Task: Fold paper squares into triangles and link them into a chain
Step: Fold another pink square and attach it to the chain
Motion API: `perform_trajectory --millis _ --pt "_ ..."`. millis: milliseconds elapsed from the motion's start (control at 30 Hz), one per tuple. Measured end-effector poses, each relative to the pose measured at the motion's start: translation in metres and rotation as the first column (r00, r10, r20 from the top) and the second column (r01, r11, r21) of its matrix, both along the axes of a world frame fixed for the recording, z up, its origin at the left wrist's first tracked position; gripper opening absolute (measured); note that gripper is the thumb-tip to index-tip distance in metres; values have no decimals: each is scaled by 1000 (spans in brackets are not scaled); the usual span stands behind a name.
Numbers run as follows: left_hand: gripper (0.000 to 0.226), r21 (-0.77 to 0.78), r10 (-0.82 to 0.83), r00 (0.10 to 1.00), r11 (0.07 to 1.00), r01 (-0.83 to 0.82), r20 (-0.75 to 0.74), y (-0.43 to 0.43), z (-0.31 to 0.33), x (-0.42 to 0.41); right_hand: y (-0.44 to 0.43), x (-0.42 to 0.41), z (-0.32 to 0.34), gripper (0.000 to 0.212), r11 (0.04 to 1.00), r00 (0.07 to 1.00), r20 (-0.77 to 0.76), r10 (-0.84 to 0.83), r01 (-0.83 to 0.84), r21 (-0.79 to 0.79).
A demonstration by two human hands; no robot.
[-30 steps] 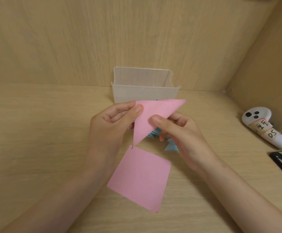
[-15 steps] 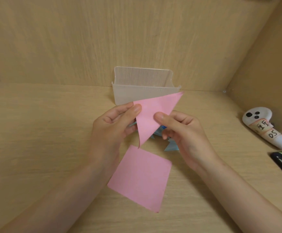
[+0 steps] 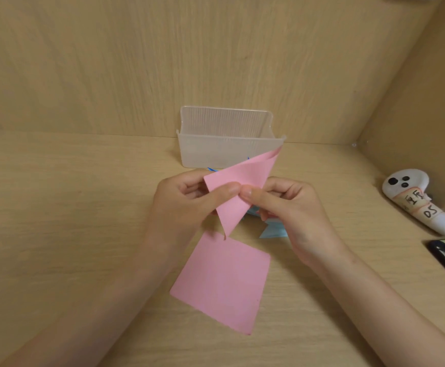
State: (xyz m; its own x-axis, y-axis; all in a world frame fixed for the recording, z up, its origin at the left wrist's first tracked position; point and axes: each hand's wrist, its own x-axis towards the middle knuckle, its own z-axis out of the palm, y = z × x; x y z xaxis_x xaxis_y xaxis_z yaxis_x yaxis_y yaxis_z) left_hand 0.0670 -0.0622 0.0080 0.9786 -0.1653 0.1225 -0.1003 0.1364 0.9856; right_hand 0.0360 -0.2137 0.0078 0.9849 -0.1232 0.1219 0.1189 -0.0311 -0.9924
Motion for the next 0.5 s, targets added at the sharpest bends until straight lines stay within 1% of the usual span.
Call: perform_trajectory --millis 100,200,333,500 --pt "8 -23 -8 1000 1000 8 7 0 -2 0 0 0 -1 8 1000 1000 -8 24 -24 12" --pt "4 -66 8 1000 998 -10 -24 1 -3 1 -1 0 -1 16 998 999 -15 43 -43 40" --pt "7 -60 30 999 998 -31 -19 1 -3 1 -1 0 1 9 1000 1000 -5 10 -10 26" --pt "5 -61 43 999 997 -43 -3 -1 -3 0 -1 0 1 9 1000 1000 0 -9 9 15"
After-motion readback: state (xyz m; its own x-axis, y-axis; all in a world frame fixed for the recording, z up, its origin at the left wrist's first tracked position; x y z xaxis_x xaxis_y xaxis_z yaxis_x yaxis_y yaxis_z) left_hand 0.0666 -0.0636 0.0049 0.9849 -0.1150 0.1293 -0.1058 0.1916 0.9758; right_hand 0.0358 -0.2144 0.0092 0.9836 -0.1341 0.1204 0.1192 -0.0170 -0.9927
